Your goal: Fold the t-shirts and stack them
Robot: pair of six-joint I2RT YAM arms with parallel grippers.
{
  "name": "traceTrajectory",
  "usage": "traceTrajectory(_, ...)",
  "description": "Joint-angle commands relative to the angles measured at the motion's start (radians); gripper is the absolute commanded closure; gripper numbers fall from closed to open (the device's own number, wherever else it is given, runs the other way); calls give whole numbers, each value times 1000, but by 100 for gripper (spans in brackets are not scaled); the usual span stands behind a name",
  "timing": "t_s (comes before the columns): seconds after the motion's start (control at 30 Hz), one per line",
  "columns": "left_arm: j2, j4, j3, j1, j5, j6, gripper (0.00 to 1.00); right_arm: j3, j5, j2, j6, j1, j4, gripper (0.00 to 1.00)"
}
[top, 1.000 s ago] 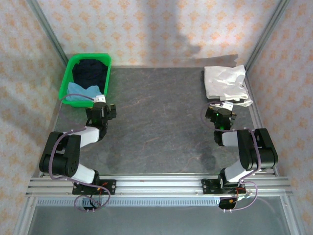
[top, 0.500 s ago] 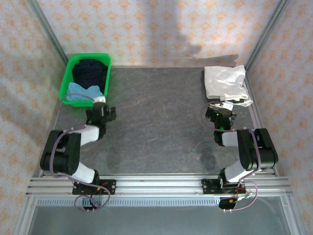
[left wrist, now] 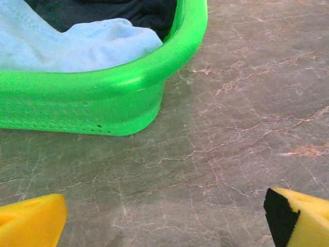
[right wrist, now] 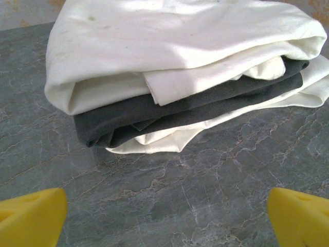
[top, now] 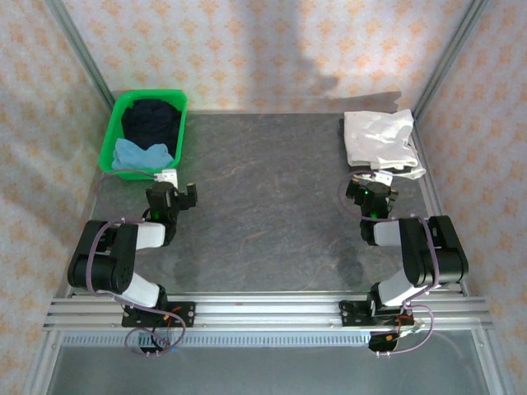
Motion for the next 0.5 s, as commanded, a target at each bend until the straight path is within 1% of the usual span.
traceTrajectory(0.0,-8,46,19,-3,2,14,0,8,14,-10,2,-6,27,1)
traceTrajectory(0.47,-9,43,18,-4,0,13,0,9,8,-11,-1,-6,26,1)
